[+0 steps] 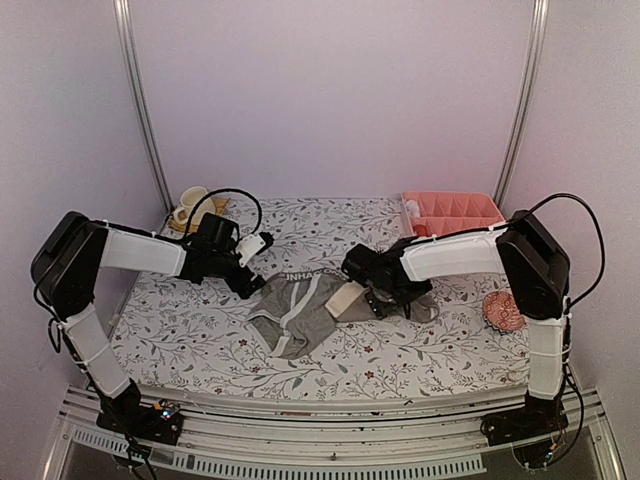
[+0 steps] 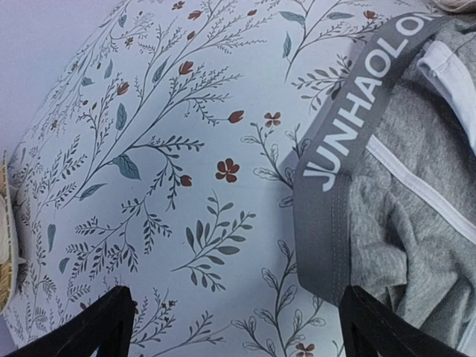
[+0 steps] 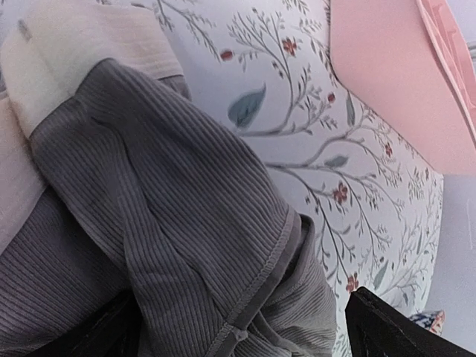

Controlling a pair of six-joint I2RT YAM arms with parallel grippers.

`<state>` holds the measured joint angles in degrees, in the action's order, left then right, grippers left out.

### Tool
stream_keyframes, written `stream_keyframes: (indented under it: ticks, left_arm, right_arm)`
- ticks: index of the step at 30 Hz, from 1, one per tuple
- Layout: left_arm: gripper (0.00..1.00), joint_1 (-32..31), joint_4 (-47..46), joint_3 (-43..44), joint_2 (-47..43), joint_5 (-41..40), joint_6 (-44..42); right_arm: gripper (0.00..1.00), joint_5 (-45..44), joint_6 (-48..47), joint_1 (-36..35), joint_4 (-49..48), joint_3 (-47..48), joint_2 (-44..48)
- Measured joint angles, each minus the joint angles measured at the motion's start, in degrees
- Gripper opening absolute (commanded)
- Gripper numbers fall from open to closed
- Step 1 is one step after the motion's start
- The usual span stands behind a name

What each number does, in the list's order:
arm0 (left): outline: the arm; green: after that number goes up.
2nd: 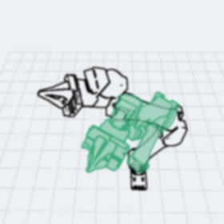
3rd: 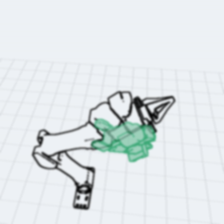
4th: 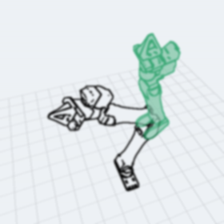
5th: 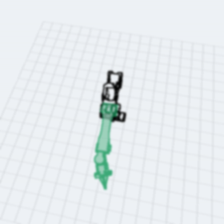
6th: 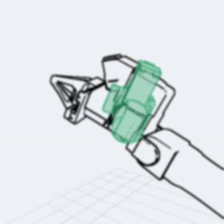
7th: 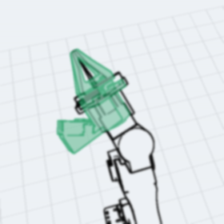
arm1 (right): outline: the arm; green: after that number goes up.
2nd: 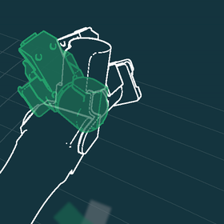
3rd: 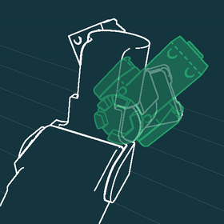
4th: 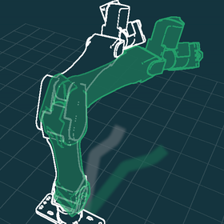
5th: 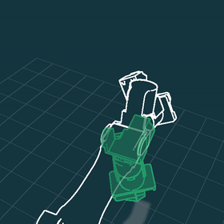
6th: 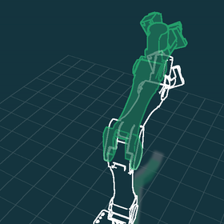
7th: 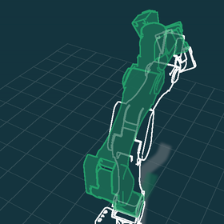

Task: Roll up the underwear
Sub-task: Move the underwear to the center of the board.

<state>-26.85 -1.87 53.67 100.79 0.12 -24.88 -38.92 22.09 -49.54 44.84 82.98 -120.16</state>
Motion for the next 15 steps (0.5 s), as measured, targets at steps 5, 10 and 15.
stream_keyframes:
  ticks: [5,10,15]
  left_arm:
    - [0.99,0.0,0.0,0.1,0.0,-0.4,0.0]
    - [0.99,0.0,0.0,0.1,0.1,-0.7,0.0]
    - [0.99,0.0,0.5,0.6,0.1,-0.5,0.0]
  right_arm:
    - [0.99,-2.8,6.6,-3.2,6.8,-7.5,4.8]
    - [0.99,-2.4,11.5,-5.0,15.6,-13.4,9.2]
    - [0.99,-0.2,12.2,-5.0,21.3,-11.8,12.1]
